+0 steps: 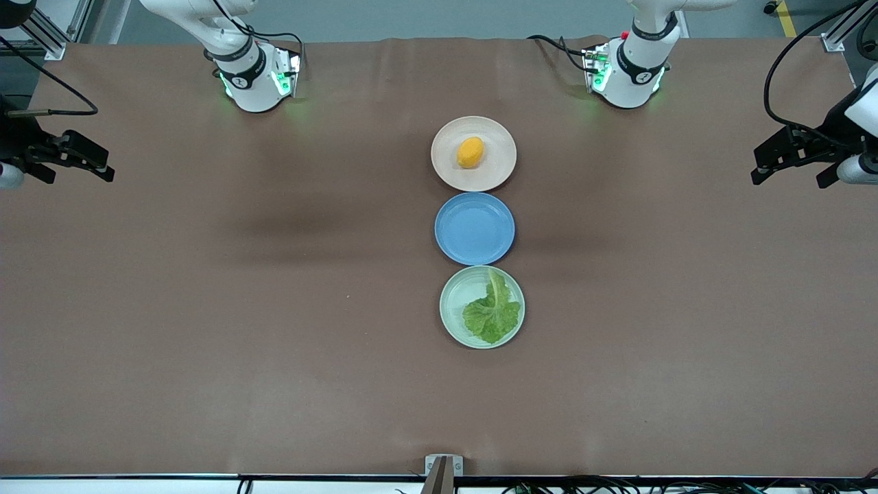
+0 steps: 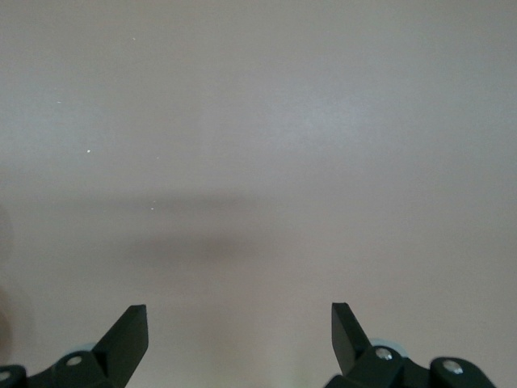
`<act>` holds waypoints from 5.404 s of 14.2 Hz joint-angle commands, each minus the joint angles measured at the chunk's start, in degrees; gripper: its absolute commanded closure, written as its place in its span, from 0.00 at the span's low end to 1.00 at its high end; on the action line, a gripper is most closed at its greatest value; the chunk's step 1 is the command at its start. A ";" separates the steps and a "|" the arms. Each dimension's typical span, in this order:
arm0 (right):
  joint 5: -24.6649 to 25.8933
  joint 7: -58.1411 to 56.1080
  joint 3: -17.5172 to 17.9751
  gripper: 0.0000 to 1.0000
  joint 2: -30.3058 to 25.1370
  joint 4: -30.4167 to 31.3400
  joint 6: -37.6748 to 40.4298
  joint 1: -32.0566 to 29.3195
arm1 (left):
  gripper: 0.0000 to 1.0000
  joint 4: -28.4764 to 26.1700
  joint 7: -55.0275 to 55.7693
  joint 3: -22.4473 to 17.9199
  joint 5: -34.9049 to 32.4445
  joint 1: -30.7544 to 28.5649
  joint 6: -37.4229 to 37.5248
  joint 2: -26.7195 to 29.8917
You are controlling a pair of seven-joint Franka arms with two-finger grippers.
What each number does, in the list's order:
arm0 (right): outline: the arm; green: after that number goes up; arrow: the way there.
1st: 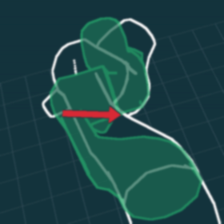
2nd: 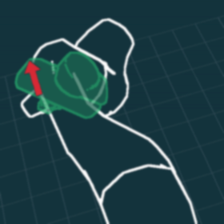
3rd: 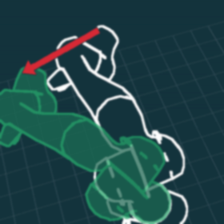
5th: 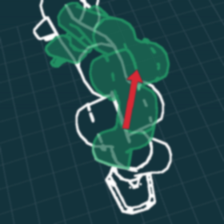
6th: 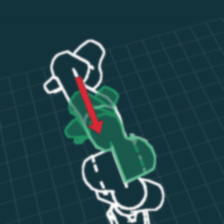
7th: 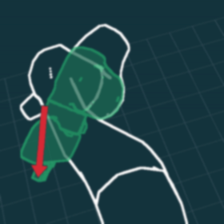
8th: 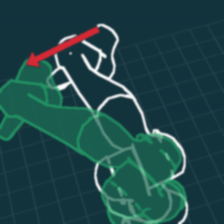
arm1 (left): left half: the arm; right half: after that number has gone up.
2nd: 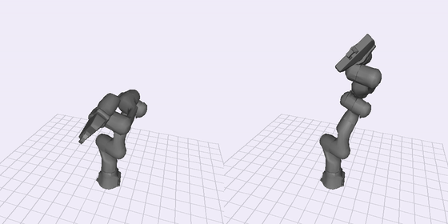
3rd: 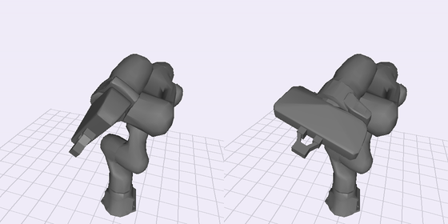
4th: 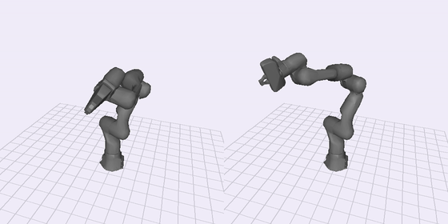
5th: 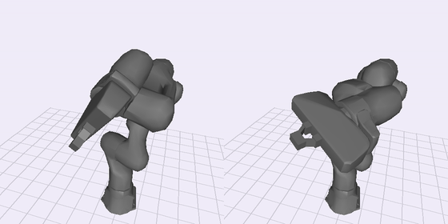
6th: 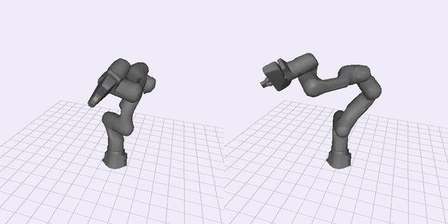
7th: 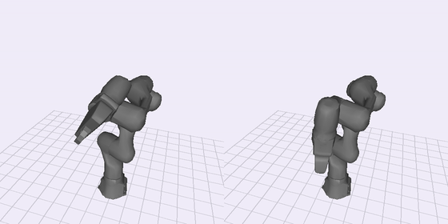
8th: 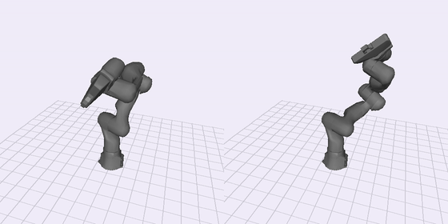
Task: Pick lemon and lettuce from plates
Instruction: 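Reach the right gripper toward the lemon while the left gripper reaches the lettuce, then lower both grippers and close them on the lemon and lettuce, then lift the lemon with the right gripper while the left gripper lifts the lettuce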
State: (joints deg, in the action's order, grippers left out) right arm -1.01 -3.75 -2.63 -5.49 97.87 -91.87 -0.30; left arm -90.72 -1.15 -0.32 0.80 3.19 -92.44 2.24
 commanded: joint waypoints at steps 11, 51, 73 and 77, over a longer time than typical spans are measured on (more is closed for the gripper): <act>-0.58 -0.65 0.69 0.00 2.58 -0.84 1.95 -1.36 | 0.00 1.42 -0.08 -0.12 0.16 0.49 1.12 -2.50; -4.09 101.48 5.18 0.00 33.61 9.26 -44.89 63.76 | 0.10 15.84 98.70 1.02 2.97 30.03 -46.25 -53.22; 0.74 104.91 5.00 0.99 38.63 6.80 -47.27 63.51 | 0.70 14.34 98.62 1.11 3.15 31.08 -43.09 -54.36; 0.13 97.12 5.09 1.00 30.03 7.06 -35.69 57.45 | 0.94 13.82 98.62 1.81 3.15 31.08 -43.00 -54.01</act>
State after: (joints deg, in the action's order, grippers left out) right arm -1.07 97.82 1.67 30.78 103.07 -132.63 60.95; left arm -76.17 97.27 1.43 2.68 33.78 -136.26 -52.51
